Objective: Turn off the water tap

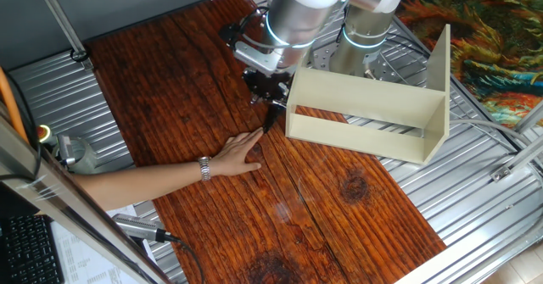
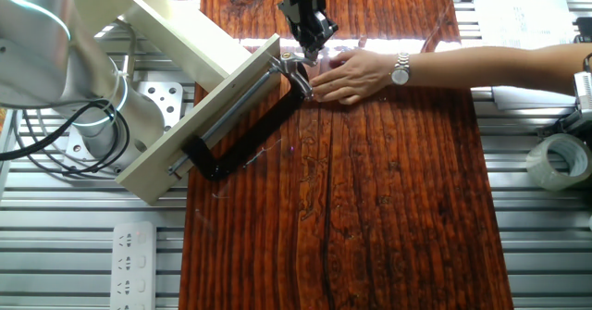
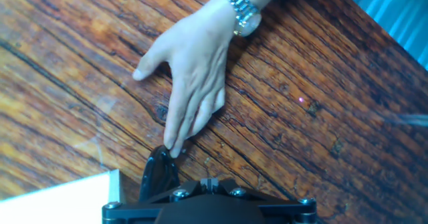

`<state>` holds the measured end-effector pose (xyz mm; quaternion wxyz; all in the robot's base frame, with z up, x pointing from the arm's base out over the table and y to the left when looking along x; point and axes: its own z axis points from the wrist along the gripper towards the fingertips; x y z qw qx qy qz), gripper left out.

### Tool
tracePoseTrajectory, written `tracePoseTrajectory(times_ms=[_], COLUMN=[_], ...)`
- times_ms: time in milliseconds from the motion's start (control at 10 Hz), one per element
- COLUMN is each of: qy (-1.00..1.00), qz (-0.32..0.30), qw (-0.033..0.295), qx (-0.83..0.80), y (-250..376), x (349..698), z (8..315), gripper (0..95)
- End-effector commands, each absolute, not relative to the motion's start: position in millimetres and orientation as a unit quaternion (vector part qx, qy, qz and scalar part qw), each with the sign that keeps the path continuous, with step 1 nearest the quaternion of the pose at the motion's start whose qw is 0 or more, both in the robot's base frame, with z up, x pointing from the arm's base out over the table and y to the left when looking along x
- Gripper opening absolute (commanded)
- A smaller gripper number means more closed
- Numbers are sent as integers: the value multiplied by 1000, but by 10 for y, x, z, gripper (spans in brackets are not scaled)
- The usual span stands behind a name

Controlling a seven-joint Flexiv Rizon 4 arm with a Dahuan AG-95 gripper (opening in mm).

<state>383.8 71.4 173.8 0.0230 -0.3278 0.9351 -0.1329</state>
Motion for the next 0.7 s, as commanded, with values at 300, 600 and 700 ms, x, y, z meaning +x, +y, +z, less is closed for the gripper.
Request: tracePoseTrajectory(times_ms=[300,600,700], qy=[935,934,933], qz=[-136,-139,-141], qw=[34,47,46], qx=[-325,-327,-329], y=[760,928,947], x=[3905,3964,3891], z=[1751,1765,1785], gripper=[0,0,0])
